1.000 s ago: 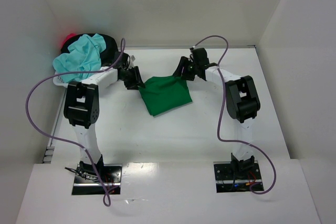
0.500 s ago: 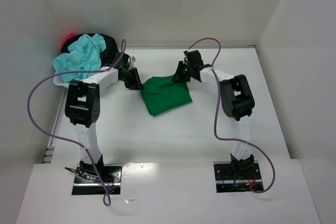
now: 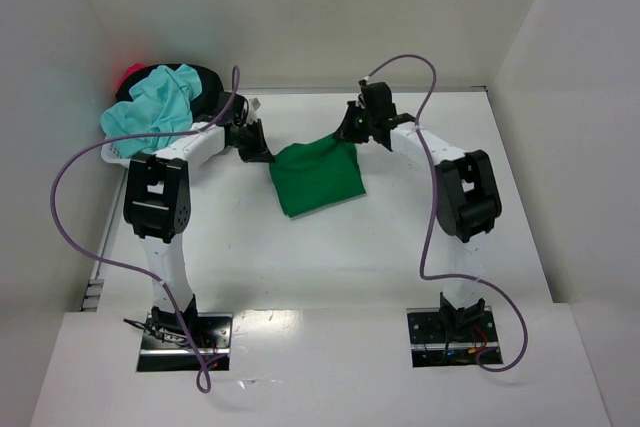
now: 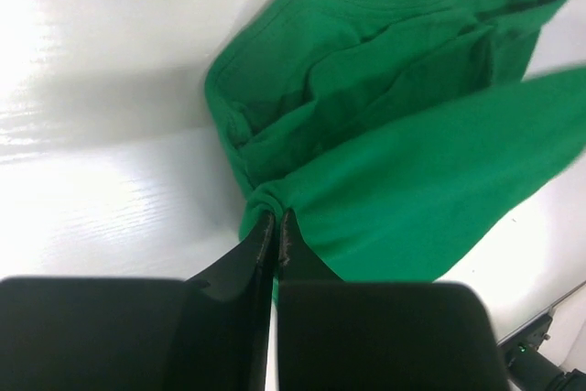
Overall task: Fold and stack the t-shirts
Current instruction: Smooth out wrinkles on the folded tshirt
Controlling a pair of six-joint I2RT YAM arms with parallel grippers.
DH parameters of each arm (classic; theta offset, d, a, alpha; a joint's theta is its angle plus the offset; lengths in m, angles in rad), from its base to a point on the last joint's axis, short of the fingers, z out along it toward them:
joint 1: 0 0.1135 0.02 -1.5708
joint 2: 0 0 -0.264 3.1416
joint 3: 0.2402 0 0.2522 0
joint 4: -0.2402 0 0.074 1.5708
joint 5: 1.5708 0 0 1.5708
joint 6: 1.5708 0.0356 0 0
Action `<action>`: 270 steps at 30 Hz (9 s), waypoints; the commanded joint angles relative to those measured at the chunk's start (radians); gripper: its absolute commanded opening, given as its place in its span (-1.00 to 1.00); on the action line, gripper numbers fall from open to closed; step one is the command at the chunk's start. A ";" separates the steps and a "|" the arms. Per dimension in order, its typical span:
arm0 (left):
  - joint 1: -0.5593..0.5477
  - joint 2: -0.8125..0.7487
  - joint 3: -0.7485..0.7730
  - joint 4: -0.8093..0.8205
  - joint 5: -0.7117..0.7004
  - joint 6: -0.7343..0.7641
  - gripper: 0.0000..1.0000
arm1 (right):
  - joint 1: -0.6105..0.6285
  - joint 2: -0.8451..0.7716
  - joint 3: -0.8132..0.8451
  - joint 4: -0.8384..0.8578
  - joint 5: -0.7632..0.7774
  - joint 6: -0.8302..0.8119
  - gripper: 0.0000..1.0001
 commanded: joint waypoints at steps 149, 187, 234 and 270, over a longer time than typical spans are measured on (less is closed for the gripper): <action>-0.144 0.067 -0.148 0.076 0.048 0.020 0.12 | -0.039 -0.137 -0.241 0.145 0.218 -0.035 0.20; -0.144 0.076 -0.199 0.030 0.030 0.048 -0.47 | -0.048 0.049 0.035 0.102 0.121 -0.111 -0.93; -0.144 -0.048 0.051 -0.054 0.020 0.055 0.37 | 0.035 -0.355 -0.623 0.296 -0.029 -0.064 0.22; -0.181 0.172 0.040 0.072 -0.006 -0.023 -0.04 | 0.005 -0.333 -0.611 0.141 0.284 -0.027 -0.60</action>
